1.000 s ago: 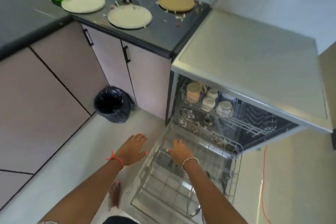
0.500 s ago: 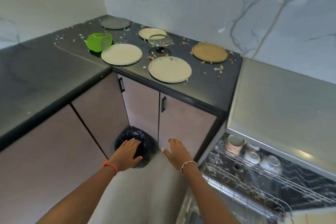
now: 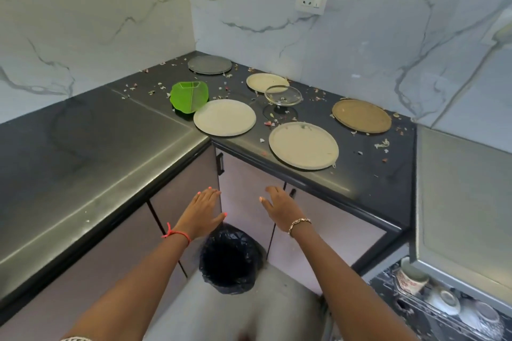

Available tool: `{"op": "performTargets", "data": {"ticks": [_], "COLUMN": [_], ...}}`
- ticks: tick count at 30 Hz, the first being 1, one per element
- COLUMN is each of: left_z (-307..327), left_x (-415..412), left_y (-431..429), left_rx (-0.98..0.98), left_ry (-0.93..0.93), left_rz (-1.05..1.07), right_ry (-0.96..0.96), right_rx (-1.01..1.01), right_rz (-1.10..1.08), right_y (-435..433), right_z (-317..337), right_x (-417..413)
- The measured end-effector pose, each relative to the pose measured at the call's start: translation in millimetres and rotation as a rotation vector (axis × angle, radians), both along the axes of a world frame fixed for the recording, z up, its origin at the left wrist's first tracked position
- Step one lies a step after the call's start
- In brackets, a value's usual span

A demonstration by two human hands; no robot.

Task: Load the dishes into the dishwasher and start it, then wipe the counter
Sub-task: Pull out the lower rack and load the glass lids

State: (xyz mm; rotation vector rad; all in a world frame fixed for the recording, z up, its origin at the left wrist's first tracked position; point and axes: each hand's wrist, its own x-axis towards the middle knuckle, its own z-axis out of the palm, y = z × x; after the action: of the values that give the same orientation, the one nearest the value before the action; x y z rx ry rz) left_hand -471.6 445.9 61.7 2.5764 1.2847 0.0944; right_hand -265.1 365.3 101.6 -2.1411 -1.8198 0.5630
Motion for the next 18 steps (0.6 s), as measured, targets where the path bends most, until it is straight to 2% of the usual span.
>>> {"op": "performTargets", "data": {"ticks": [6, 11, 18], "left_z": [12, 21, 40], "left_x": [28, 74, 143], "left_y": [60, 124, 210], "left_rx": [0.036, 0.053, 0.063], "left_ry": [-0.060, -0.103, -0.157], "left_rz": [0.022, 0.026, 0.073], "right_ry": [0.047, 0.054, 0.299], "right_rx": [0.161, 0.186, 0.157], "right_rz": [-0.068, -0.118, -0.312], "right_y": [66, 128, 210], "right_z": [25, 37, 44], "right_x": [38, 88, 164]}}
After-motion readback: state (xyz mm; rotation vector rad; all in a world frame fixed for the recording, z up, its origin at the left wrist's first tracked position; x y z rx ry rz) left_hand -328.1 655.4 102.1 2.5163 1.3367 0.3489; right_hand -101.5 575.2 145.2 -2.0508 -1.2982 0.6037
